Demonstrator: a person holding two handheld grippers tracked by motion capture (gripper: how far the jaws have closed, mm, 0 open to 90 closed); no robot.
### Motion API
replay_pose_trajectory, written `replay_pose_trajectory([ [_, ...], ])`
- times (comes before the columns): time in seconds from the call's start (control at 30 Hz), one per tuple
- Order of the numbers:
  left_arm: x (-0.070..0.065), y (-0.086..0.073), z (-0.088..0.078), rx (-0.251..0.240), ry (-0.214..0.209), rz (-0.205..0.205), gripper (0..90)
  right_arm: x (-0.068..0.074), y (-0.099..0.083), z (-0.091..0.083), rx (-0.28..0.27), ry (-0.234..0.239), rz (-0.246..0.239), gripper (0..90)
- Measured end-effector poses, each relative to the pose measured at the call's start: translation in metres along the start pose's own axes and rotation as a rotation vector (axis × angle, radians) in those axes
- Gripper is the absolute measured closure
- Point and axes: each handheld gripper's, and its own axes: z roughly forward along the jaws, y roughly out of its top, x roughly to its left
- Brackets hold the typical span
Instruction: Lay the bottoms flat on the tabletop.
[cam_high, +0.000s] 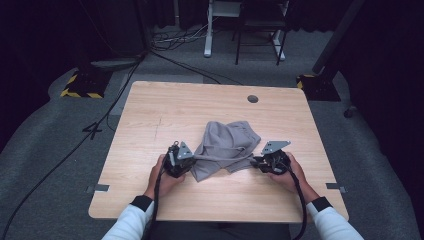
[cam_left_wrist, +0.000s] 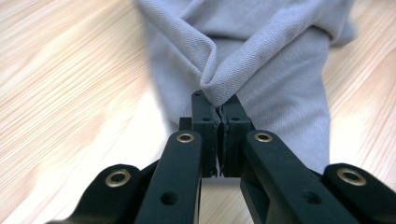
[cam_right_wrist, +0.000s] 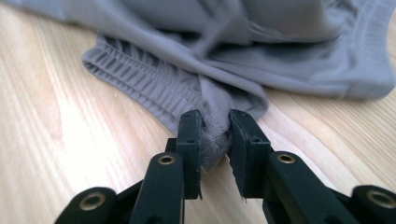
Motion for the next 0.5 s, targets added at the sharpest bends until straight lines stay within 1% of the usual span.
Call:
replay_pose_trajectory([
  [0.03, 0.004, -0.004, -0.005, 0.004, 0.011, -0.003, 87.2, 0.002, -0.002, -0.003, 0.012, -0.005, -0.009, 74.5],
  [0.1, 0.012, -0.013, -0.013, 0.013, 0.038, -0.014, 87.2, 0.003, -0.008, -0.008, 0.016, -0.004, -0.001, 75.0],
  [0.17, 0.019, -0.023, -0.022, 0.024, 0.051, -0.029, 87.2, 0.005, -0.015, -0.014, 0.025, -0.009, -0.016, 75.6],
  [0.2, 0.021, -0.032, -0.029, 0.032, 0.054, -0.034, 87.1, 0.005, -0.020, -0.020, 0.020, 0.008, -0.006, 76.0],
  [0.23, 0.021, -0.032, -0.029, 0.032, 0.054, -0.034, 87.1, 0.006, -0.022, -0.022, 0.014, 0.029, -0.004, 76.4],
  [0.27, 0.020, -0.035, -0.032, 0.043, 0.054, -0.027, 87.1, 0.006, -0.022, -0.022, 0.014, 0.029, -0.004, 76.4],
  [0.3, 0.017, -0.038, -0.036, 0.053, 0.056, -0.021, 87.1, 0.007, -0.024, -0.025, 0.009, 0.042, -0.007, 76.5],
  [0.33, 0.014, -0.040, -0.038, 0.061, 0.042, -0.023, 86.8, 0.010, -0.025, -0.026, 0.008, 0.055, -0.012, 75.8],
  [0.37, 0.011, -0.042, -0.041, 0.067, 0.012, -0.018, 86.6, 0.017, -0.027, -0.028, -0.004, 0.114, -0.032, 69.0],
  [0.4, 0.000, -0.049, -0.046, 0.055, -0.057, 0.017, 86.3, 0.020, -0.028, -0.029, -0.005, 0.116, -0.036, 64.0],
  [0.43, -0.004, -0.051, -0.048, 0.046, -0.097, 0.024, 85.8, 0.022, -0.029, -0.031, -0.010, 0.123, -0.037, 56.0],
  [0.47, -0.004, -0.051, -0.048, 0.046, -0.097, 0.024, 84.6, 0.022, -0.030, -0.034, -0.021, 0.140, -0.032, 52.8],
  [0.5, -0.009, -0.053, -0.050, 0.038, -0.137, 0.040, 81.9, 0.022, -0.030, -0.038, -0.035, 0.142, -0.018, 52.1],
])
